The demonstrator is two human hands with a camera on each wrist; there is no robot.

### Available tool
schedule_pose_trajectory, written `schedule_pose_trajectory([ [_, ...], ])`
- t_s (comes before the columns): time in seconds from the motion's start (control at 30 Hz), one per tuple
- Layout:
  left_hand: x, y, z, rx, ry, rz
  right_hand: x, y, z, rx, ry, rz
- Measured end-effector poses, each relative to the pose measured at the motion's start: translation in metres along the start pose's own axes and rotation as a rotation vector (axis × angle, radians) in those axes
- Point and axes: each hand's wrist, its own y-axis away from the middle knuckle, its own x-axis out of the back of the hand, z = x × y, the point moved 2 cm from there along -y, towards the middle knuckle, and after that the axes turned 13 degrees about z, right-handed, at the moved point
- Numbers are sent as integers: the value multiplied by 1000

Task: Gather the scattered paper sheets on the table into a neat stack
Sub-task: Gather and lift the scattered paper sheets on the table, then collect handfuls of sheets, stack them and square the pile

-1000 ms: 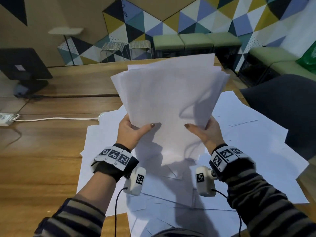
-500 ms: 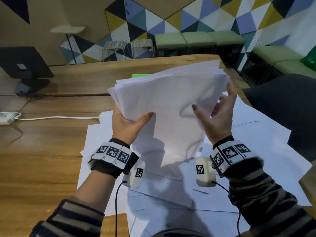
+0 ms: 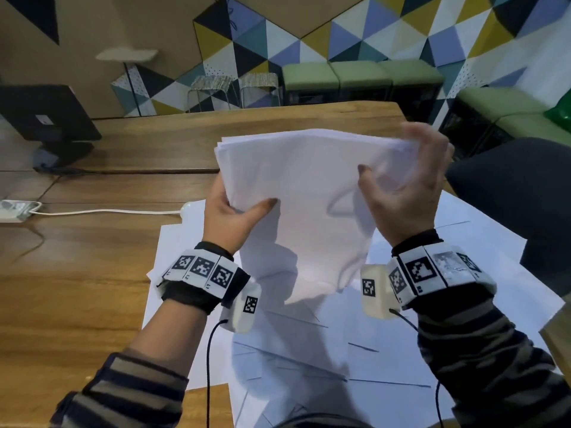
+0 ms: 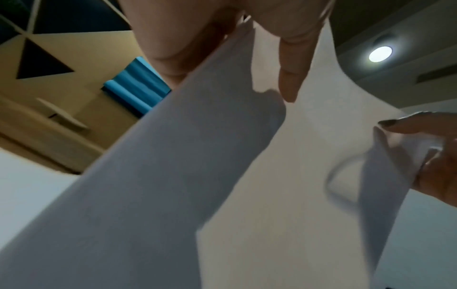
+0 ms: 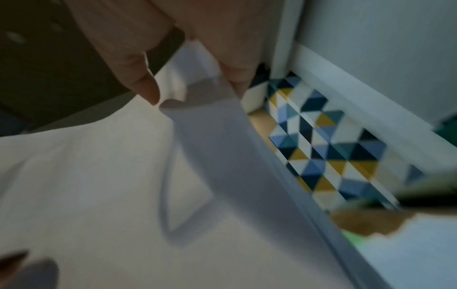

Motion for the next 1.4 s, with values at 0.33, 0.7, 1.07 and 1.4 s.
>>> schedule_pose_trajectory([
  [0.33,3,25,-51,222,-214,-22,-13,78,56,-673,90,-421],
  [0.7,12,53,-57,275,-281,-88,-8,113,53,-759,102,-517],
  [1.07,77,50,-82,569,-273,-173,-10,122,45,-954,46,-593],
  [1.4,174,53,-129,726,-1155,300,-22,141,49,-1180,-10,-439],
])
